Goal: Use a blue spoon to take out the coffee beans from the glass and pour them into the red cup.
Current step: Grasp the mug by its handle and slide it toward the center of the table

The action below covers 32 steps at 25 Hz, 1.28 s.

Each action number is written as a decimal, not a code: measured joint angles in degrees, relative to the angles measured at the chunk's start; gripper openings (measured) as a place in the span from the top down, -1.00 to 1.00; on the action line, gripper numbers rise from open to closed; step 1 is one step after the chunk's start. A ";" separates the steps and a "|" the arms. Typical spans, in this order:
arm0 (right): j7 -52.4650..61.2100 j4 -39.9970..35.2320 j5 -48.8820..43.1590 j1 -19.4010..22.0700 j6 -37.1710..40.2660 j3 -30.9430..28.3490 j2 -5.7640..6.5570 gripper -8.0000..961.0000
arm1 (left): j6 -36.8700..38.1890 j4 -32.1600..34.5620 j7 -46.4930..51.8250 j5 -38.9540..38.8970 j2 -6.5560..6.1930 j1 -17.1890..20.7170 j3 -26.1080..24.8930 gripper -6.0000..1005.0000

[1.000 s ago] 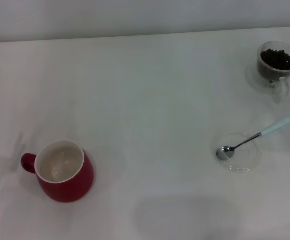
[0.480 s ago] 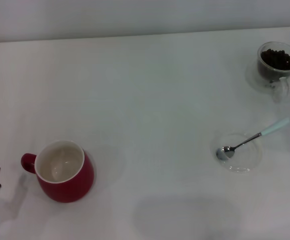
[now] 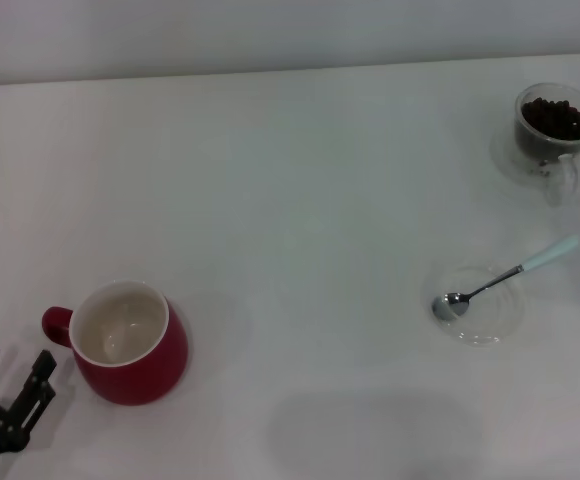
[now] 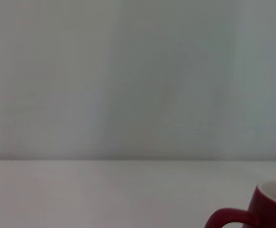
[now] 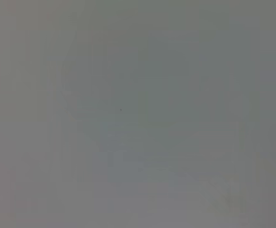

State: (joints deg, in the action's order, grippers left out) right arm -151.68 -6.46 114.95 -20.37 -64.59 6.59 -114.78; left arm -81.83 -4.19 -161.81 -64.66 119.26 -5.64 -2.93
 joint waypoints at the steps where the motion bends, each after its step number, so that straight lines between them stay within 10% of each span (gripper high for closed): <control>1: 0.02 0.04 0.00 0.04 -0.04 0.00 0.00 -0.80 | 0.46 -0.03 0.00 -0.02 0.00 -0.21 -0.08 -0.17; 32: 0.45 0.17 -0.08 -0.28 -1.23 0.72 -0.10 -0.80 | 6.69 0.24 0.00 1.32 -0.18 -7.69 -0.02 -0.07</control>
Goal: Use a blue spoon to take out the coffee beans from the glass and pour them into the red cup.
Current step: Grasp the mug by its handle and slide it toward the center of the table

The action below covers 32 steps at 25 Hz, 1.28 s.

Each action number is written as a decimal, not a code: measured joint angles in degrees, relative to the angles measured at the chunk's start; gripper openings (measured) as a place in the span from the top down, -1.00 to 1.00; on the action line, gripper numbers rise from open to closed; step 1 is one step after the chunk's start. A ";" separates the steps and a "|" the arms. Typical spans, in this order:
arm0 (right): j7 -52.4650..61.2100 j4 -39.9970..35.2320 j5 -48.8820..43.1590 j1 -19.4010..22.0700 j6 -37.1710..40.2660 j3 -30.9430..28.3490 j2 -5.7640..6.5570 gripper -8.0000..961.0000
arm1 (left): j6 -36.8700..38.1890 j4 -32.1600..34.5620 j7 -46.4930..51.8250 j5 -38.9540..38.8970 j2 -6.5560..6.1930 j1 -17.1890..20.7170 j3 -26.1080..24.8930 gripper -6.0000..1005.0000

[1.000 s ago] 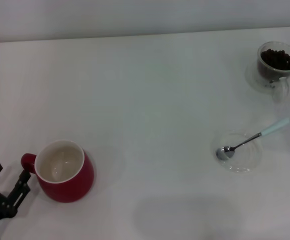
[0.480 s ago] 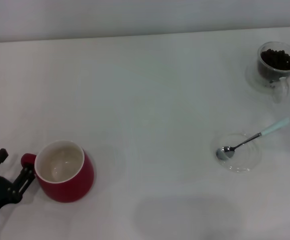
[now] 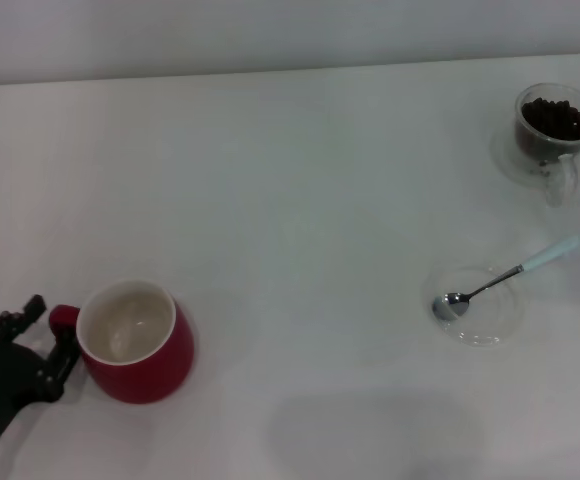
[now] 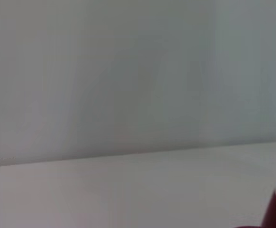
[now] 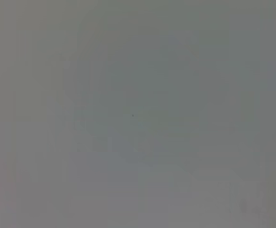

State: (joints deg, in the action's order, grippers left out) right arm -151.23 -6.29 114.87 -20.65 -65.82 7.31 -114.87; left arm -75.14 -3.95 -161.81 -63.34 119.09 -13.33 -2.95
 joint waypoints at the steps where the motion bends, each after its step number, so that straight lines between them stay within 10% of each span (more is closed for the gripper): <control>1: 0.00 0.02 0.00 0.00 0.00 0.00 0.00 -0.80 | 0.00 -0.01 0.00 0.86 0.00 -0.10 0.02 -0.06; 32: -0.03 1.03 0.00 0.13 -0.02 -0.02 -0.08 -0.80 | 5.33 -7.46 0.00 7.87 0.39 -6.03 -0.27 0.11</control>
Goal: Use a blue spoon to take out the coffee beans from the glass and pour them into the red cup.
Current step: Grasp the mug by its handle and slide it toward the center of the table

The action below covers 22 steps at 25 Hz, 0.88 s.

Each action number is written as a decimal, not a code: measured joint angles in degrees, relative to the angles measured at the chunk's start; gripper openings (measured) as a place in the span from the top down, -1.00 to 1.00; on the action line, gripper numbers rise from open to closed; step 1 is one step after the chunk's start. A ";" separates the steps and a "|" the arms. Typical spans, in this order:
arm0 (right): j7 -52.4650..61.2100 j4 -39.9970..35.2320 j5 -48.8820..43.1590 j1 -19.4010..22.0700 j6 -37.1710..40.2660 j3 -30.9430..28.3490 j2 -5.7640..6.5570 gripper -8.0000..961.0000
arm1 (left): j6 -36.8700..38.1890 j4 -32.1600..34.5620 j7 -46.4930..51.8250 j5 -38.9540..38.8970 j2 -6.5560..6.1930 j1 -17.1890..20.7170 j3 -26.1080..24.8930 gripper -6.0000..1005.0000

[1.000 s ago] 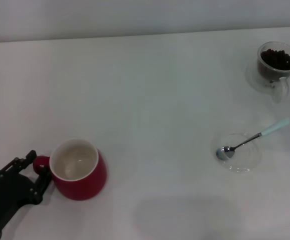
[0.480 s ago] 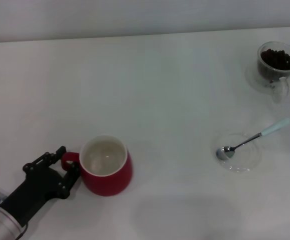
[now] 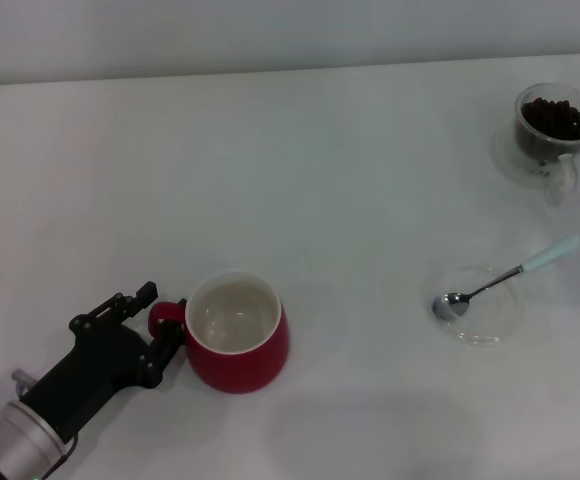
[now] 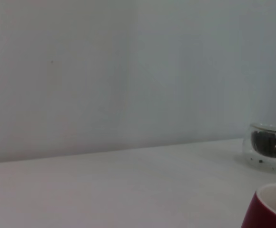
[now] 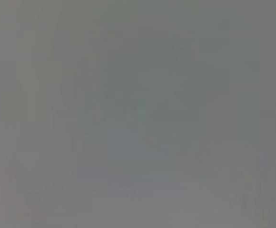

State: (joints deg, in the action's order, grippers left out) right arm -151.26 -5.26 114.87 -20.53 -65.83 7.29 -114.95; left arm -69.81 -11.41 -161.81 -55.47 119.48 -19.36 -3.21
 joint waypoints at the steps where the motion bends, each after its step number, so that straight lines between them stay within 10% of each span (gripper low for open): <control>1: 0.00 0.00 0.00 -0.02 0.00 0.00 -0.01 -0.80 | 0.00 -0.10 0.00 0.01 0.02 -0.15 -0.07 0.11; 22: 0.00 0.37 0.00 0.26 0.01 0.00 -0.01 -0.80 | 7.38 -4.43 0.02 -0.11 0.14 -7.03 -0.28 0.11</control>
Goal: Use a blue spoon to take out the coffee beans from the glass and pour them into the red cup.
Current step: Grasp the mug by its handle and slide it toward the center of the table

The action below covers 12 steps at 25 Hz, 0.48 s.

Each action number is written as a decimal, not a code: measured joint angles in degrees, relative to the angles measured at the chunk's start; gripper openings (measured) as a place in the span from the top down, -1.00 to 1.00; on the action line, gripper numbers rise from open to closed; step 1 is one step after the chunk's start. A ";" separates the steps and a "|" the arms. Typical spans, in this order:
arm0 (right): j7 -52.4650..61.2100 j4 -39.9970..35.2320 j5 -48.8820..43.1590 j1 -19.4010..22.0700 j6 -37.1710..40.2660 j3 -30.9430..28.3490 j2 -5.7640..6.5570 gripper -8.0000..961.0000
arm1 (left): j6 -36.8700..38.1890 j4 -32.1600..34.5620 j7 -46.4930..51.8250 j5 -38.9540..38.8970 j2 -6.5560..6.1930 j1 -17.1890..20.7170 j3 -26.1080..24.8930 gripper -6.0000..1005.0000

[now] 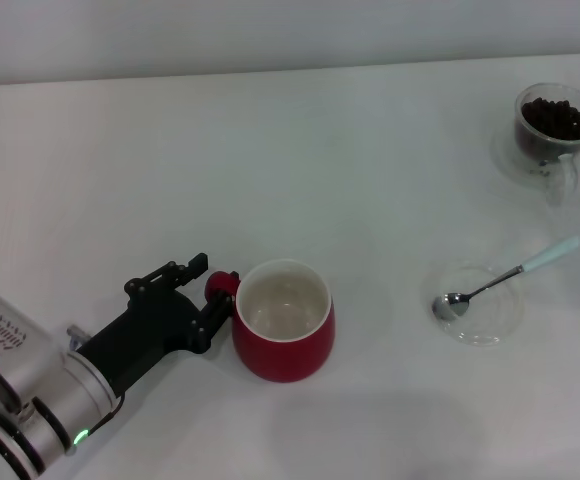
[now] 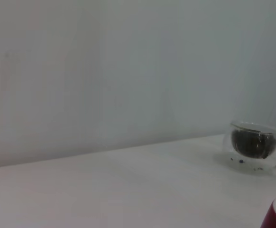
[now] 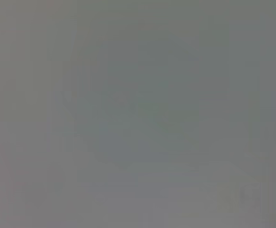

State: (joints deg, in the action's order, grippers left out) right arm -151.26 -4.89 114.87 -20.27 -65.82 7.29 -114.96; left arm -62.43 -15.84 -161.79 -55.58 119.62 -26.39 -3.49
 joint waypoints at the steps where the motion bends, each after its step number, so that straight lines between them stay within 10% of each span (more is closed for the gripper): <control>1: 0.00 0.03 0.00 0.02 -0.01 0.00 0.00 -0.80 | 0.35 -0.10 0.00 0.01 0.00 -0.19 0.05 0.11; 12: 0.01 0.23 0.00 -0.01 -0.52 0.00 0.00 -0.80 | 0.65 -0.57 0.13 0.04 -0.01 -0.94 -0.02 0.11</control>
State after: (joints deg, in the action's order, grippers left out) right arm -151.26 -4.66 114.87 -20.28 -66.34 7.29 -114.96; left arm -61.78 -16.41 -161.66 -55.54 119.61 -27.34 -3.51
